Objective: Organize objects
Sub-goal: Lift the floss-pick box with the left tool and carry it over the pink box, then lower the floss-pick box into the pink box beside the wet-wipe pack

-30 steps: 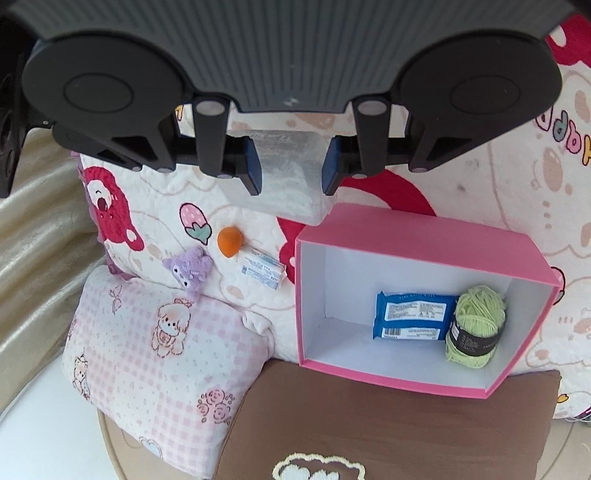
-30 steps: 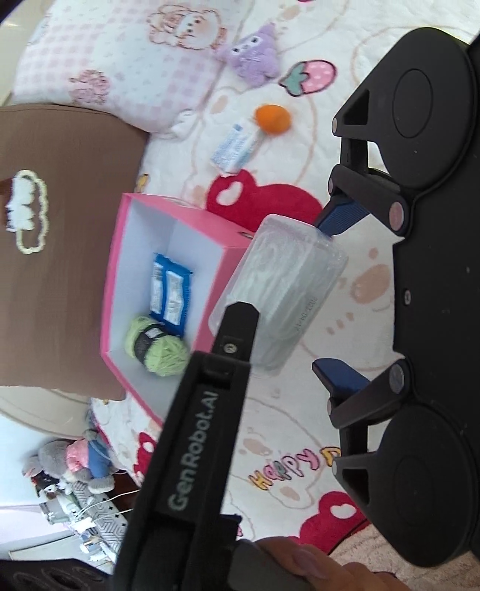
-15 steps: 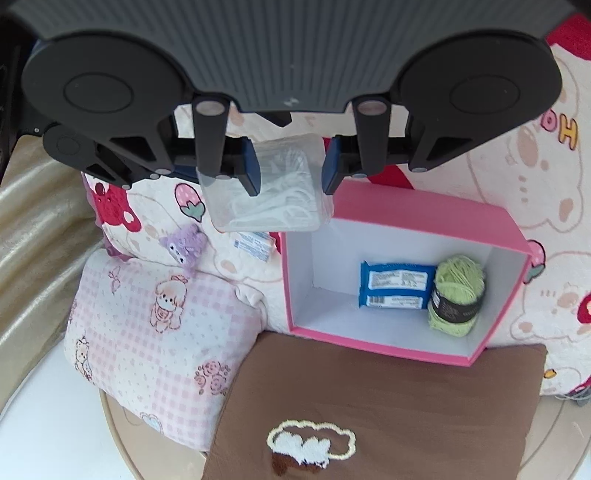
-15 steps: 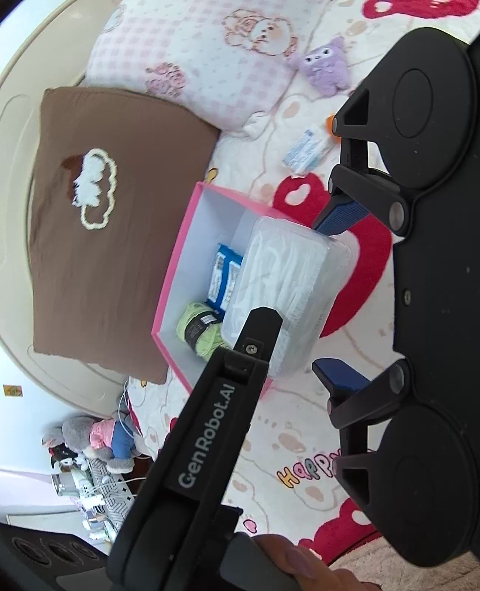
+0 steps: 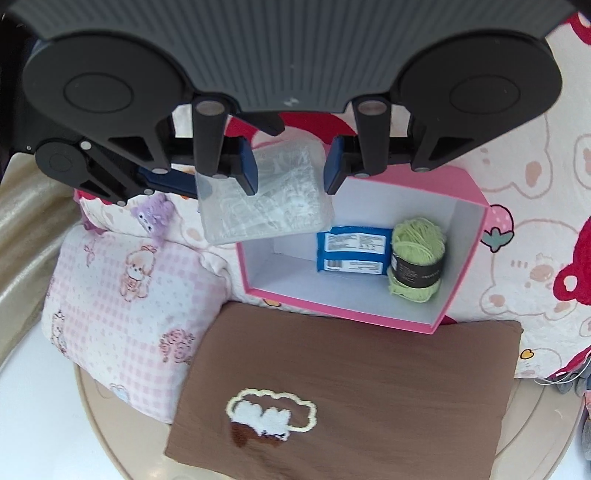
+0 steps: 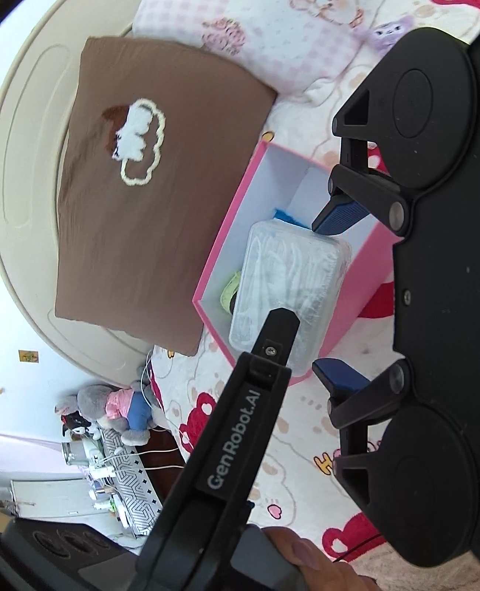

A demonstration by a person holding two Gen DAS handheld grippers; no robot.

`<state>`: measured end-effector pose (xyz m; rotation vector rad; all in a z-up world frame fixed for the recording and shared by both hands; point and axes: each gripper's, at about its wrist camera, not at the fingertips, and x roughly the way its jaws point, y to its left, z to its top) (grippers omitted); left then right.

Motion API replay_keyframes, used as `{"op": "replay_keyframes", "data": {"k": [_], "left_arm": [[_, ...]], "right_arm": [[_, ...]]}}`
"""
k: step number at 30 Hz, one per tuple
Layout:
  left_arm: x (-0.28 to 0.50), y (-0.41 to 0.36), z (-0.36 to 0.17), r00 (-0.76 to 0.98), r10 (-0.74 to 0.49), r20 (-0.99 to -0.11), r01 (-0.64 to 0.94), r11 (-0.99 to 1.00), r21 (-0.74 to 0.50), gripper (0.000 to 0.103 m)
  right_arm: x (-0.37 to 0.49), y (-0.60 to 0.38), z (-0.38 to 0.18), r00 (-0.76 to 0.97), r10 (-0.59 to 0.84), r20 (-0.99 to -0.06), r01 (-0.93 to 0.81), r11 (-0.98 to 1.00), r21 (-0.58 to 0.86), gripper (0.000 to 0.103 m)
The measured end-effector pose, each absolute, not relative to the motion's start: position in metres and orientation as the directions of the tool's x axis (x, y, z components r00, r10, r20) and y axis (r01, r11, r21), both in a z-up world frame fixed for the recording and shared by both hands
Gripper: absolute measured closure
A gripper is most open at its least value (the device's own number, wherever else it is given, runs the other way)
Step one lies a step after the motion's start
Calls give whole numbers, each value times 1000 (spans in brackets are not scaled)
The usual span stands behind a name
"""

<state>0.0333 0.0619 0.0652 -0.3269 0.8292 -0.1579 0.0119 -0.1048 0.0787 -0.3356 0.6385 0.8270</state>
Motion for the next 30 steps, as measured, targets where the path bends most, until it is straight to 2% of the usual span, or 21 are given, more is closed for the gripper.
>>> {"op": "replay_keyframes", "data": {"k": [8,12,17,24,30], "left_arm": [[80,87,41,622,-317,-716,4,916,-402,66],[103,96,29,610,-320,-725,-21,908,-418,66],[132,106,13,583,-310,-751,-27,916,-400,66],[165,114,-14,553,-295,-779,-1,935,-354,68],[174,120,-36,526,-315,-790,-9,927,-376,68]], "right_arm": [[41,-76,69,520,549,-655,-762,645,-64,25],[60,-58,59,509,506,-697,-759,646,-85,25],[86,-41,44,463,489,-739,-749,661,-32,25],[120,-31,16,392,465,-794,-707,704,63,42],[135,-28,-5,339,455,-824,-687,718,114,42]]}}
